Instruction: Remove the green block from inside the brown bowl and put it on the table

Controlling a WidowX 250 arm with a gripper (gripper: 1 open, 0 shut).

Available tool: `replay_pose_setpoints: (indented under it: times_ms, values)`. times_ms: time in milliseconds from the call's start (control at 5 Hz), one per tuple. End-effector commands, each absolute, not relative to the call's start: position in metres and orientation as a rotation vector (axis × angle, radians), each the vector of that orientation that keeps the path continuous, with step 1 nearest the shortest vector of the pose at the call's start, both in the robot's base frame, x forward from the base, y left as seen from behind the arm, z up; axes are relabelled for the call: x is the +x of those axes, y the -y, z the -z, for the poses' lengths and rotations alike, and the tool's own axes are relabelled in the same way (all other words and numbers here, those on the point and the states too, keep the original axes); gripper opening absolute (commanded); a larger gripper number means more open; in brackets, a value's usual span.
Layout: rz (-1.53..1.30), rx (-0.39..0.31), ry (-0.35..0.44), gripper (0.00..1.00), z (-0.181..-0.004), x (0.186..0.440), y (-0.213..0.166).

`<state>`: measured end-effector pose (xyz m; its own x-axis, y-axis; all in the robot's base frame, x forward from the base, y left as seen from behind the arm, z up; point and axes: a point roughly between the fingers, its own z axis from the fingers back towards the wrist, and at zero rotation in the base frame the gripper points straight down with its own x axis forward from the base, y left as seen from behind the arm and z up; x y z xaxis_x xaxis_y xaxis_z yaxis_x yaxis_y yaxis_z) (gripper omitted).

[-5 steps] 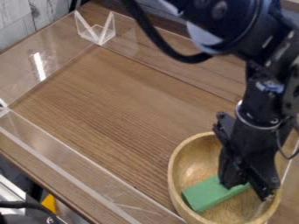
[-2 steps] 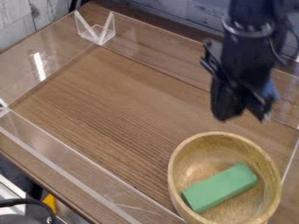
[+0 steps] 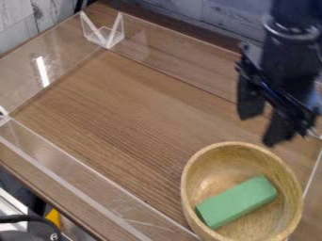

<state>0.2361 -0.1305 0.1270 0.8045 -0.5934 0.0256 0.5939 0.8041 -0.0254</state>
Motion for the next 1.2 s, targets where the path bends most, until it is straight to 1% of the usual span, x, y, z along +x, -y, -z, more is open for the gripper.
replay_pose_setpoints:
  times_ms: [0, 600, 1000]
  values:
    - [0.661, -0.040, 0.038, 1.00, -0.126, 0.227, 0.134]
    - [0.606, -0.033, 0.021, 1.00, -0.095, 0.219, 0.120]
    - [0.616, -0.025, 0.013, 1.00, -0.086, 0.216, 0.128]
